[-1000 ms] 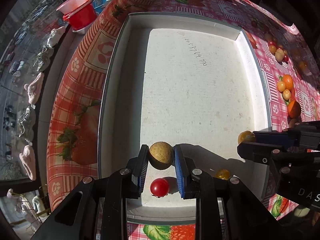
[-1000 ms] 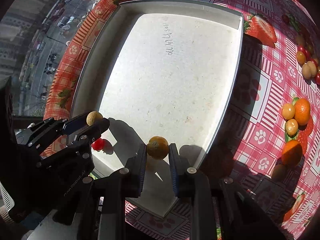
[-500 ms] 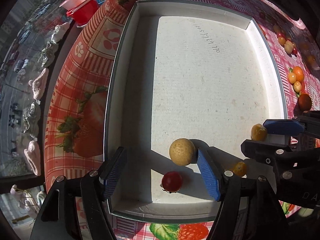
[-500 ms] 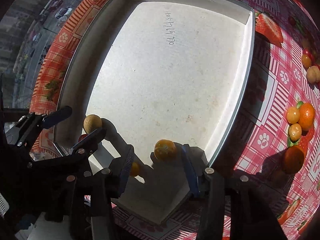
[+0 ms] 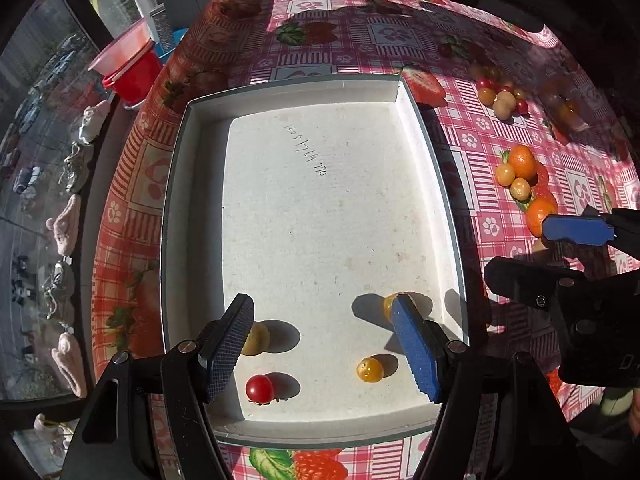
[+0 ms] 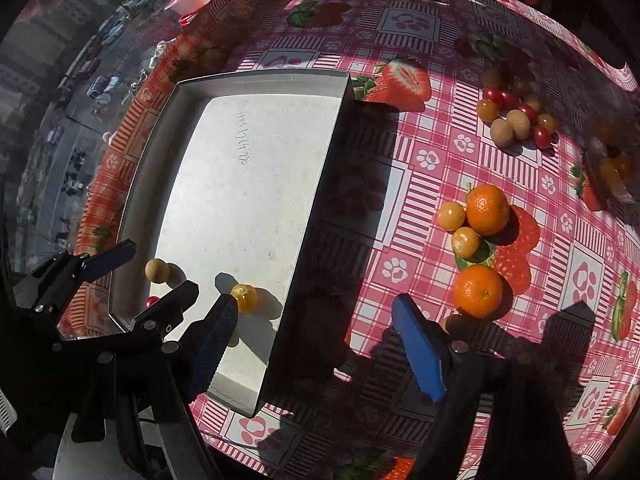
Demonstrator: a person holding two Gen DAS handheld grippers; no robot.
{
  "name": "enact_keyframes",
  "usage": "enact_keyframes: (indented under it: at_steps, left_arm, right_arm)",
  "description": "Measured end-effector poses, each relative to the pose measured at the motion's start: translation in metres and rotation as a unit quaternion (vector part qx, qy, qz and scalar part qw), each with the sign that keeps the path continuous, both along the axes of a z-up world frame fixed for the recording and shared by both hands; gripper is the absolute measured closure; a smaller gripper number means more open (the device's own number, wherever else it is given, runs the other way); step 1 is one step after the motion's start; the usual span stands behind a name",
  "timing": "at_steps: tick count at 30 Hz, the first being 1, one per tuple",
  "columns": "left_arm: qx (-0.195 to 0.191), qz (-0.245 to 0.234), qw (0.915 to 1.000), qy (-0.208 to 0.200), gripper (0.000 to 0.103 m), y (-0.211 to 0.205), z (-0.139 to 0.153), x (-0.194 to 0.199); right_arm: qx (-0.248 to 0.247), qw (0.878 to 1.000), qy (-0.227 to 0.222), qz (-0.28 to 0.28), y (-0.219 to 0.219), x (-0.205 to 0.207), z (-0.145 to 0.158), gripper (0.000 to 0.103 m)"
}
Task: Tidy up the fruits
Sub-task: 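Grasp a tangerine with the right tool while the left tool grasps a yellow cherry tomato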
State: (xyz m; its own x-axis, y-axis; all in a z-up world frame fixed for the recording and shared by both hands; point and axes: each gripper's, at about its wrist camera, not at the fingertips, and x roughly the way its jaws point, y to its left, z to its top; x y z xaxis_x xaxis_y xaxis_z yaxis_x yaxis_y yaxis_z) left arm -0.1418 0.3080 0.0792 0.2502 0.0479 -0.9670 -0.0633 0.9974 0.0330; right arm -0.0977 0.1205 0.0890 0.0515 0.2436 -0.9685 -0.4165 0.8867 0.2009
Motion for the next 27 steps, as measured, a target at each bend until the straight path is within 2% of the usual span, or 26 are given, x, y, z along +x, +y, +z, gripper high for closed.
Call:
enact_keyframes:
  at_steps: [3, 9, 17, 27]
  left_arm:
    - [-0.005, -0.028, 0.9995, -0.012, 0.031, -0.016, 0.008, 0.013]
    - [-0.02, -0.066, 0.9973, -0.025, 0.031, -0.056, 0.018, 0.04]
    - [-0.017, -0.105, 0.9943, -0.008, 0.031, -0.1, -0.006, 0.087]
    - [-0.036, -0.134, 0.9899, 0.027, 0.031, -0.116, -0.042, 0.121]
  right_arm:
    - [-0.019, 0.999, -0.01, -0.044, -0.035, 0.005, 0.0, 0.021]
    - [-0.04, 0.992, 0.011, -0.117, -0.095, 0.016, -0.011, 0.021]
    - [-0.03, 0.992, 0.022, -0.12, -0.111, 0.02, -0.025, 0.021]
    - [-0.012, 0.995, 0.022, -0.099, -0.095, 0.035, -0.044, 0.022]
